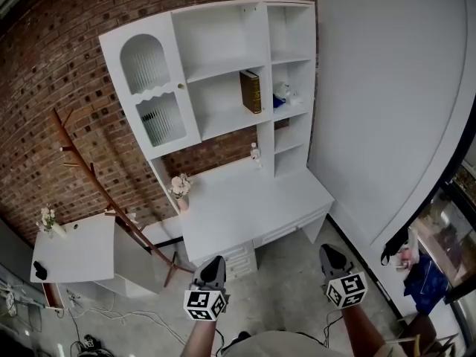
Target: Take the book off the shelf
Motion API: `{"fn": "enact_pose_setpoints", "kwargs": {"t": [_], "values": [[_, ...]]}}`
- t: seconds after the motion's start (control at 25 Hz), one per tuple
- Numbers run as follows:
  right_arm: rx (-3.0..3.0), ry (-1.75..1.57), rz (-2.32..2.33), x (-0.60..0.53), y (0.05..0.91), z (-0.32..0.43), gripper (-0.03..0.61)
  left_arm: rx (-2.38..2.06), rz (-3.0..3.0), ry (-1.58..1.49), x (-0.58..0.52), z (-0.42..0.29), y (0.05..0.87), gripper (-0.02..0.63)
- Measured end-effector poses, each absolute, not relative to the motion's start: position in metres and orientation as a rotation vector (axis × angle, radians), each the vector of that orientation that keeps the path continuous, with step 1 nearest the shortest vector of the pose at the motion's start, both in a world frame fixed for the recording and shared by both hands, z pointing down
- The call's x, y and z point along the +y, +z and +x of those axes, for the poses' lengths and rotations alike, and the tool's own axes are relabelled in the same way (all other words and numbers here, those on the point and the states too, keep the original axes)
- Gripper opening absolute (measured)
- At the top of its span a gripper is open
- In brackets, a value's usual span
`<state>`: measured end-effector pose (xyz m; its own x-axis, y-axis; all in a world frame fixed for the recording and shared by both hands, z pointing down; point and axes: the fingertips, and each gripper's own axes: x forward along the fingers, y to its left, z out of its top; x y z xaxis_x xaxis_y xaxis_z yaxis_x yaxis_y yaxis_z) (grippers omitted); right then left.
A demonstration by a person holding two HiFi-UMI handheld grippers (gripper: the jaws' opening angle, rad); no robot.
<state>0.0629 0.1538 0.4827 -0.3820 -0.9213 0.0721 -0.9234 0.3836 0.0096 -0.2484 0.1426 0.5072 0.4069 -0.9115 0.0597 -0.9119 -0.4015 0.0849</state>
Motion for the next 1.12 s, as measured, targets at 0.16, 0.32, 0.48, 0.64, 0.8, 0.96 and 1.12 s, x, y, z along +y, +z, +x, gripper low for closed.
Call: {"fn": "enact_pose_setpoints", "kwargs": {"t": [0.16, 0.32, 0.48, 0.64, 0.8, 0.96, 1.12], "values": [[-2.58, 0.051, 1.685, 0.149, 0.48, 0.075, 0.034, -1.663, 2.543, -0.04, 0.141, -0.237, 0.5, 0.026], [-2.595, 0.048, 1.676, 0.143, 0.477, 0.092, 0.034, -1.696, 2.55, -0.07, 0.138, -0.226, 0.49, 0.025], [-2.612, 0.023, 1.653, 0.135, 0.473, 0.106, 0.034, -1.721, 2.566, -0.068, 0.132, -0.215, 0.482, 0.025], [-2.613, 0.034, 1.649, 0.123, 0.473, 0.11, 0.034, -1.718, 2.576, -0.058, 0.123, -0.208, 0.48, 0.025], [-2.617, 0.047, 1.643, 0.105, 0.475, 0.105, 0.034, -1.713, 2.575, -0.049, 0.104, -0.207, 0.483, 0.025], [-2.609, 0.04, 1.65, 0.086, 0.476, 0.1, 0.034, -1.707, 2.572, -0.04, 0.08, -0.212, 0.489, 0.025], [-2.597, 0.033, 1.684, 0.06, 0.475, 0.094, 0.034, -1.668, 2.597, -0.045, 0.048, -0.216, 0.491, 0.025]]}}
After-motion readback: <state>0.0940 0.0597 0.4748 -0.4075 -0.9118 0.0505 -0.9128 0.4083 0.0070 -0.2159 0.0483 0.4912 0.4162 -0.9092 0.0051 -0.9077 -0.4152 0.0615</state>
